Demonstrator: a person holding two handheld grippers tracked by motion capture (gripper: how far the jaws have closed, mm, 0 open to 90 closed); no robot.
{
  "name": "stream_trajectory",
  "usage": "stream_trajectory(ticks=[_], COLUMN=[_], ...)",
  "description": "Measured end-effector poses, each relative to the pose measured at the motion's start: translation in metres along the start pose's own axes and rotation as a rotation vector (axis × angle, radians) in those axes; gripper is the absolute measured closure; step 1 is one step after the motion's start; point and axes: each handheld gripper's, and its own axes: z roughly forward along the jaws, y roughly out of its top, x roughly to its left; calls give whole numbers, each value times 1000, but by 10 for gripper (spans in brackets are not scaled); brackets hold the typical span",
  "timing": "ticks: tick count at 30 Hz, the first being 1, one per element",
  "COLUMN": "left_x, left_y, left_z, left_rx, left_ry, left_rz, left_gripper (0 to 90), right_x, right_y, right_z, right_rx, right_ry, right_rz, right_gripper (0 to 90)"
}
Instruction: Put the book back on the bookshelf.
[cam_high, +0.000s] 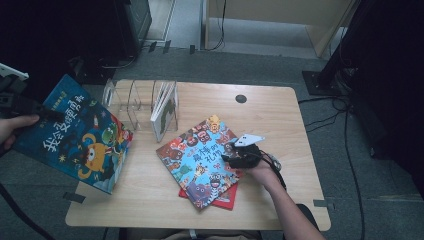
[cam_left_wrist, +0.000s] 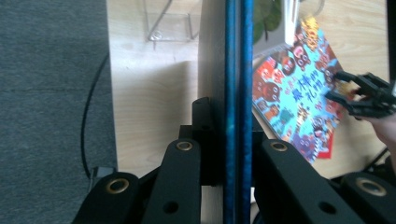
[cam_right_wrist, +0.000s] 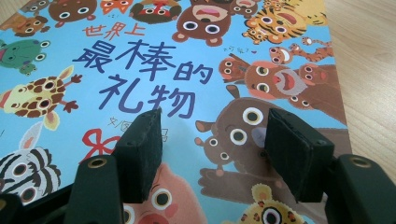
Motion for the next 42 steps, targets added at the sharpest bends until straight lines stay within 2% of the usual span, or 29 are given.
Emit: stream_trajectory(ticks=[3,5,9,13,17,19,24,31,37,39,40,42], left_x=[3,2,0,-3,-4,-5,-9,-13,-11,-10,-10,-8], left_y=[13,18,24,35,45,50,65,86,100,104,105,108], left_z=[7,8,7,7,10,11,14,17,24,26,28,32], left_rx=[5,1,-4,-10,-14,-14,-18,-13,-58,-61,-60,-63], left_ry=[13,21,19,36,28,31,47,86,82,77,75,76], left_rz=[-19,-11,-21,-26,-40,-29,-33,-27,-36,-37,-36,-29], left_gripper=[833,833,833,833,832,830,833,833,833,833,833,833], right_x=[0,0,0,1,1,1,2,5,11,11,11,9], right_y=[0,0,0,0,0,0,0,-2,-3,-7,-7,-8], right_z=[0,0,0,1,1,1,0,-1,-4,-8,-8,-10], right_rx=[1,0,-3,-4,-5,-8,-12,-9,6,-11,-11,-23], right_ry=[-3,-1,-2,-5,-8,-9,-8,-8,-16,11,11,26], right_rz=[-2,2,0,1,0,2,33,17,5,56,56,109], right_gripper=[369,369,367,363,360,359,364,364,365,365,365,364])
